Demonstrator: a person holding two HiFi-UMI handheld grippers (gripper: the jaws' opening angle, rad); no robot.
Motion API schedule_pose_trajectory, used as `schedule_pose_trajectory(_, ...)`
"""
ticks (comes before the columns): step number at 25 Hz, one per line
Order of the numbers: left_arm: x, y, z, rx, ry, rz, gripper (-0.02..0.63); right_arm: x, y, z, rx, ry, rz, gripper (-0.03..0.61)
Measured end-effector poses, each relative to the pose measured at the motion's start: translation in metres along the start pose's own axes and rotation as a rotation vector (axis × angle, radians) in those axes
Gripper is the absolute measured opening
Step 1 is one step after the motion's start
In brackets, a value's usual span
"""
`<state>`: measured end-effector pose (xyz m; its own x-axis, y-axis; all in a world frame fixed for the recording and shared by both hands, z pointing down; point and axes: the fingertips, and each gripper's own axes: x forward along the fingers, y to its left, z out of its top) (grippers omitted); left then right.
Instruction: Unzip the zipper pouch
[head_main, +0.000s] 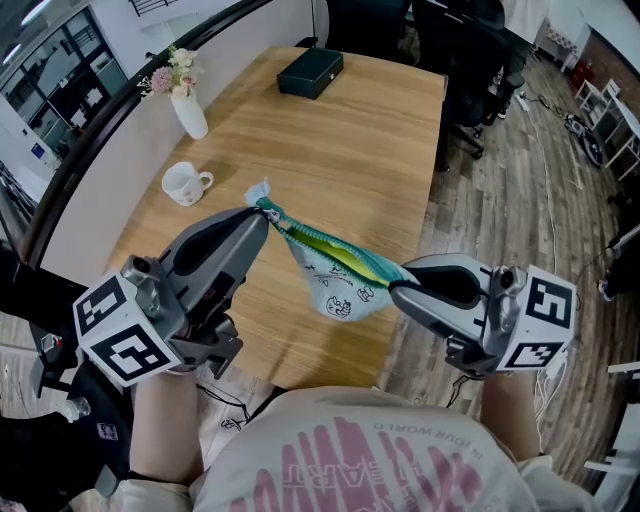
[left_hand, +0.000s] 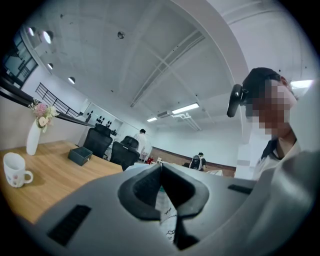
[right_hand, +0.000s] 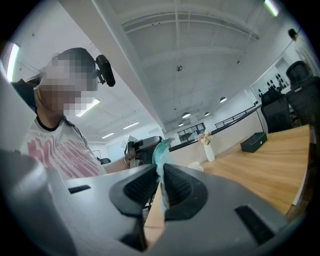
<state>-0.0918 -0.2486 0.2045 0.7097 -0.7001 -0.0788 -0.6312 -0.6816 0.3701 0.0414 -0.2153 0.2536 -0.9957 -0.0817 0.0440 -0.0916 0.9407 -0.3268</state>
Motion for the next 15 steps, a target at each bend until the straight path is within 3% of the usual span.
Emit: schedule_pose_trajectory(15, -0.0039, 0.0055, 0.0006, 0.028, 0.001, 0.04, 0.006, -0.0018, 0.0009, 0.0004, -0.009, 0.001, -0.004, 0.041)
